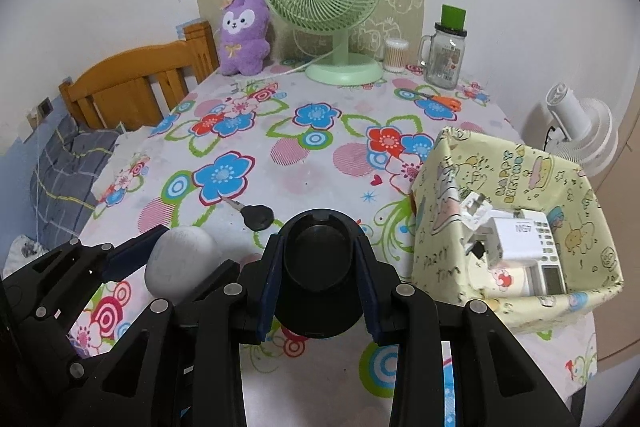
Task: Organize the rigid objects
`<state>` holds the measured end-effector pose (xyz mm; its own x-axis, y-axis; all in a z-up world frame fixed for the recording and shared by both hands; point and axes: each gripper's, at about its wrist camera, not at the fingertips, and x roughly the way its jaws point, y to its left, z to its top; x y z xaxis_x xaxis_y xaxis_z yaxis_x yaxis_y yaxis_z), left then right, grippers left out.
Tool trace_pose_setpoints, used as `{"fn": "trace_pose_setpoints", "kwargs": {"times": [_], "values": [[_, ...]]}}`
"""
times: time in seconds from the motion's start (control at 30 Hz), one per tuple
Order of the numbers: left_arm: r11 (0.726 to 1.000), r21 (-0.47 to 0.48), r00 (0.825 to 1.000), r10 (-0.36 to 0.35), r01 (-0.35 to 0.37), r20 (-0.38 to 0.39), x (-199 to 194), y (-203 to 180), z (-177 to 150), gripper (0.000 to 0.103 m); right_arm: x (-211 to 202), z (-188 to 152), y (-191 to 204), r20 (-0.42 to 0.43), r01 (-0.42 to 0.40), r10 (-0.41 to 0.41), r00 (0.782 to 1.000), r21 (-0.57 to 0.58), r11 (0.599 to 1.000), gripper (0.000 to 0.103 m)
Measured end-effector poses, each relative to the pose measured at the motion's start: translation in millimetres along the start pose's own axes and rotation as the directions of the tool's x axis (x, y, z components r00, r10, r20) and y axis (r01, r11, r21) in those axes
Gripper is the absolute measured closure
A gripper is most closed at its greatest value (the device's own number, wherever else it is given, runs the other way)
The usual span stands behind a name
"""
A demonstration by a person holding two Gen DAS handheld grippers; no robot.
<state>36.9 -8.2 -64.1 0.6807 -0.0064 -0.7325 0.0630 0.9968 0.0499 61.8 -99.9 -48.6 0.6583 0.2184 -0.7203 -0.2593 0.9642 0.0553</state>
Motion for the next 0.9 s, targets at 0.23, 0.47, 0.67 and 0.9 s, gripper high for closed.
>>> {"fn": "trace_pose_setpoints", "kwargs": {"times": [0.23, 0.47, 0.67, 0.9], "values": [[1.0, -0.003, 1.0, 0.009, -0.009, 0.011, -14.9, -4.7, -0.3, 0.051, -16.6, -1.3, -2.1, 0.019, -0.012, 0.012, 1.0, -0.005, 1.0, 0.065], [1.0, -0.007, 0.999, 0.011, -0.011, 0.038, -30.9, -12.2, 3.5, 0.051, -33.9, 1.5, -7.6, 0.045, -0.012, 0.012, 0.999, -0.015, 1.0, 0.065], [1.0, -0.006, 0.998, 0.012, -0.011, 0.057, -39.5, -20.9, 10.7, 0.051, -44.9, 6.9, -14.4, 0.062, -0.006, 0.008, 0.998, -0.025, 1.0, 0.065], [1.0, -0.002, 0.998, 0.007, -0.007, 0.065, -45.6, -29.5, 17.0, 0.051, -52.4, 12.0, -23.3, 0.07, 0.0, 0.002, 0.998, -0.029, 1.0, 0.065]]}}
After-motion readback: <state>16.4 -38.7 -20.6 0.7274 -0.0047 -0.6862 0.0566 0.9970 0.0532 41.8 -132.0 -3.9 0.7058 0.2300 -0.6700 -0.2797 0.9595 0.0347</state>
